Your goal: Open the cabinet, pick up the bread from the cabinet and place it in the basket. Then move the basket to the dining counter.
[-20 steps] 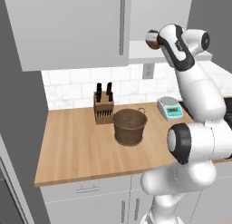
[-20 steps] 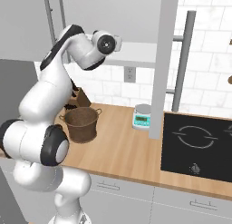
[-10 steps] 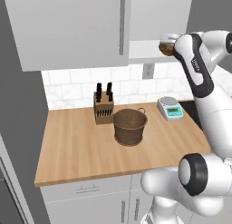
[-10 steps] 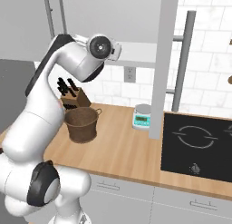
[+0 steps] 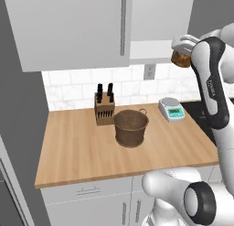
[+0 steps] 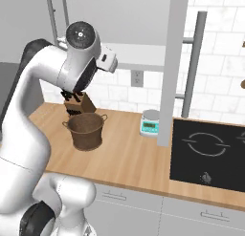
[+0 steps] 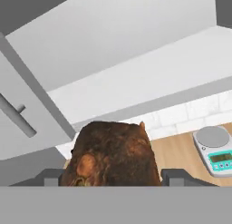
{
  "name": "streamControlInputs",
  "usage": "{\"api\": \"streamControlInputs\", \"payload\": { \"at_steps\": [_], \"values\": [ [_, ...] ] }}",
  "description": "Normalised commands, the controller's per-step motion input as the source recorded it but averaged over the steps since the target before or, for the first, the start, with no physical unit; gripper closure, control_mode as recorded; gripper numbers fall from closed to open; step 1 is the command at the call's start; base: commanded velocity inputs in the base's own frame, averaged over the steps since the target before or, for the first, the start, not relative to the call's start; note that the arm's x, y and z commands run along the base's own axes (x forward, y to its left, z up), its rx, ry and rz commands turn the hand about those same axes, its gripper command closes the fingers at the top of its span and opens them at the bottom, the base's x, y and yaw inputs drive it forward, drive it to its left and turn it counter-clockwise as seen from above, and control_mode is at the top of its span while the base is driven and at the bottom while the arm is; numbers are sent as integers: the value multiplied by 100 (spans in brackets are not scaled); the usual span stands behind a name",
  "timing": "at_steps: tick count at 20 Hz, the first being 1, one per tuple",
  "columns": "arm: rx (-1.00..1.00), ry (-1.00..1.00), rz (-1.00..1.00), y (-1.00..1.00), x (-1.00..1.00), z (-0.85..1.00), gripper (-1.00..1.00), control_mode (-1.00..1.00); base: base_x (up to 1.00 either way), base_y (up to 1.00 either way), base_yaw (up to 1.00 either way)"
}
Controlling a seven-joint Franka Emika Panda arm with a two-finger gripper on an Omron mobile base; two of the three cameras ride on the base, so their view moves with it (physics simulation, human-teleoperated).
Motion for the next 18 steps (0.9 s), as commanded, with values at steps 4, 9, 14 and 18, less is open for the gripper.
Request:
{"api": "streamControlInputs", "payload": {
  "at_steps": [4, 9, 14, 18],
  "values": [
    [0, 2, -6, 20, -100, -51, 100, -100, 0, 0, 0],
    [0, 0, 0, 56, -63, -96, 100, -100, 0, 0, 0],
    [0, 5, 0, 41, 6, -87, 100, -100, 0, 0, 0],
    [0, 16, 0, 11, 44, -31, 100, -100, 0, 0, 0]
  ]
}}
